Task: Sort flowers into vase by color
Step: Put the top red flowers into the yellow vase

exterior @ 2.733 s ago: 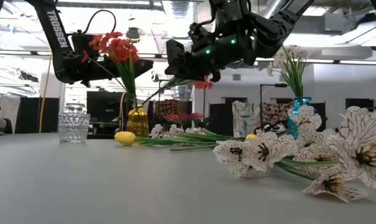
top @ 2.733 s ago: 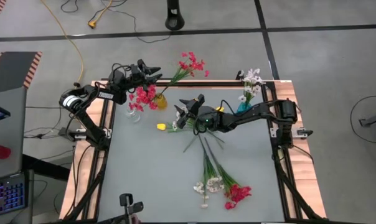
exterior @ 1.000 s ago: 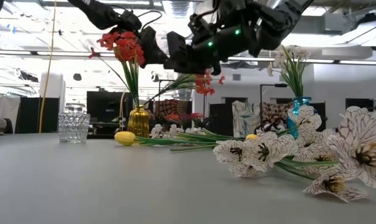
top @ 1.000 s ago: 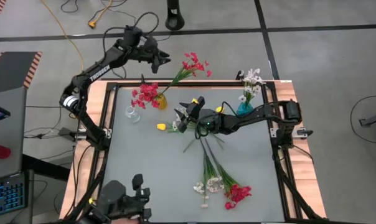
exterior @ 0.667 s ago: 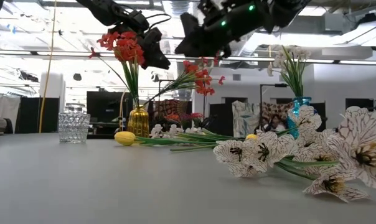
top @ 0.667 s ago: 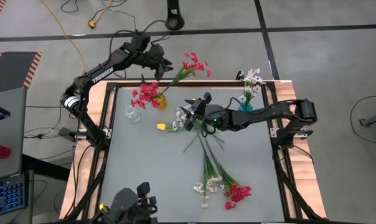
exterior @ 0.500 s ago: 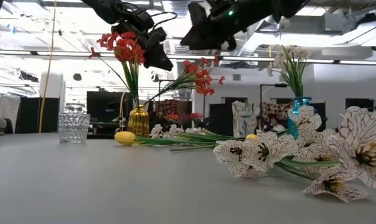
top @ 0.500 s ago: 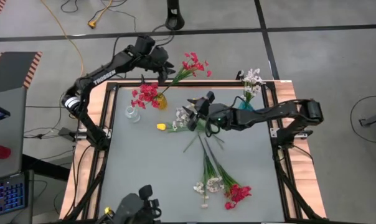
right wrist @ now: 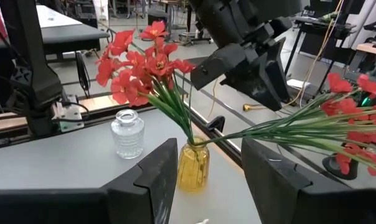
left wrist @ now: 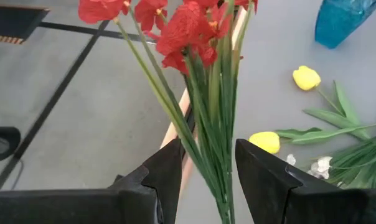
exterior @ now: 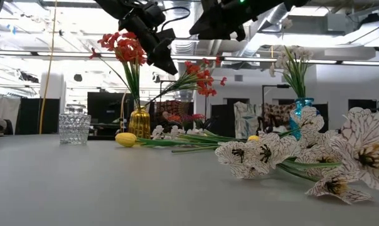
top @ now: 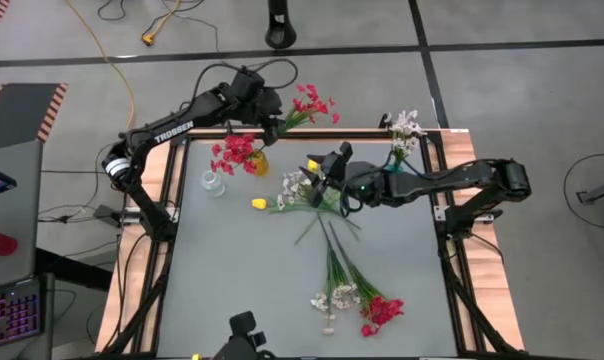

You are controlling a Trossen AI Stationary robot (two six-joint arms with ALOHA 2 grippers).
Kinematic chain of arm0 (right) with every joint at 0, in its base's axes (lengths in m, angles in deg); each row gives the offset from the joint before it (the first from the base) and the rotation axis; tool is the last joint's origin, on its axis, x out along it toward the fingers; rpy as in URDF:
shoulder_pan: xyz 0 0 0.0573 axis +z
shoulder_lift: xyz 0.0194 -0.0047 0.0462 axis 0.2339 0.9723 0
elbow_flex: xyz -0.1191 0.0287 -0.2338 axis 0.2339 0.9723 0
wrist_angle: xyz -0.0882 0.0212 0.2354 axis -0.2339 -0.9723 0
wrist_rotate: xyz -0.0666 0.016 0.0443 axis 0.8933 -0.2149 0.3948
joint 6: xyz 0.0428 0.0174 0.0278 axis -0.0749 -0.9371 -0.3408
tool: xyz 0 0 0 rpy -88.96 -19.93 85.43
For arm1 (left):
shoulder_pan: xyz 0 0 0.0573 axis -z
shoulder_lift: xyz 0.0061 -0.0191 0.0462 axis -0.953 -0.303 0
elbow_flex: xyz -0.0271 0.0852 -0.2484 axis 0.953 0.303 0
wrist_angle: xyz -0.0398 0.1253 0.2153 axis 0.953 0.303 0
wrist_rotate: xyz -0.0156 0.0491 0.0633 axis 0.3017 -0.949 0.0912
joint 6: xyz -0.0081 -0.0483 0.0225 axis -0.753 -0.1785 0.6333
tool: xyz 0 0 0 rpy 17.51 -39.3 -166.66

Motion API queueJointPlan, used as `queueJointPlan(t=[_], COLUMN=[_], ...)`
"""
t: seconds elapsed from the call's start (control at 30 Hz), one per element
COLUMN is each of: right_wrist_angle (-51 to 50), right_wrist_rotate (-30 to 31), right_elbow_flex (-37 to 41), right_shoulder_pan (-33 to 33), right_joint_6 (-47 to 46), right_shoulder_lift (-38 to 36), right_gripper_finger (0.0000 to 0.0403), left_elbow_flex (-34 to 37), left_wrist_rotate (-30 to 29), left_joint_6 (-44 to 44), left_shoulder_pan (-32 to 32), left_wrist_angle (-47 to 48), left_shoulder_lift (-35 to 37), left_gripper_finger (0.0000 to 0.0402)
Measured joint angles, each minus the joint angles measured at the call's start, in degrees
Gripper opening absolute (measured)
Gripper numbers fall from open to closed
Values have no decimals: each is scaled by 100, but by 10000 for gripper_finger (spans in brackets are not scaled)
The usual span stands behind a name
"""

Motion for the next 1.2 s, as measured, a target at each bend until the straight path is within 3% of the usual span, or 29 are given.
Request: queueJointPlan(t=[0.13,0.8,1.03,1.2], right_wrist_angle=[-69,-114,-118,-114], right_wrist_rotate=[-2,-5,-11,-9], right_elbow_flex=[0,0,0,0], right_shoulder_pan=[0,2,35,29], right_joint_6=[-4,-7,-4,-4], right_shoulder_lift=[36,37,37,37], right_gripper_finger=[203,203,203,203], left_elbow_flex=[0,5,13,7], left_wrist_rotate=[-339,-356,-894,-915], left_joint_6=[1,-184,-91,-136], left_shoulder_pan=[97,280,348,339], left_wrist_angle=[0,-26,-185,-281], left_shoulder_lift=[0,-104,-340,-377], left_gripper_finger=[138,138,138,138])
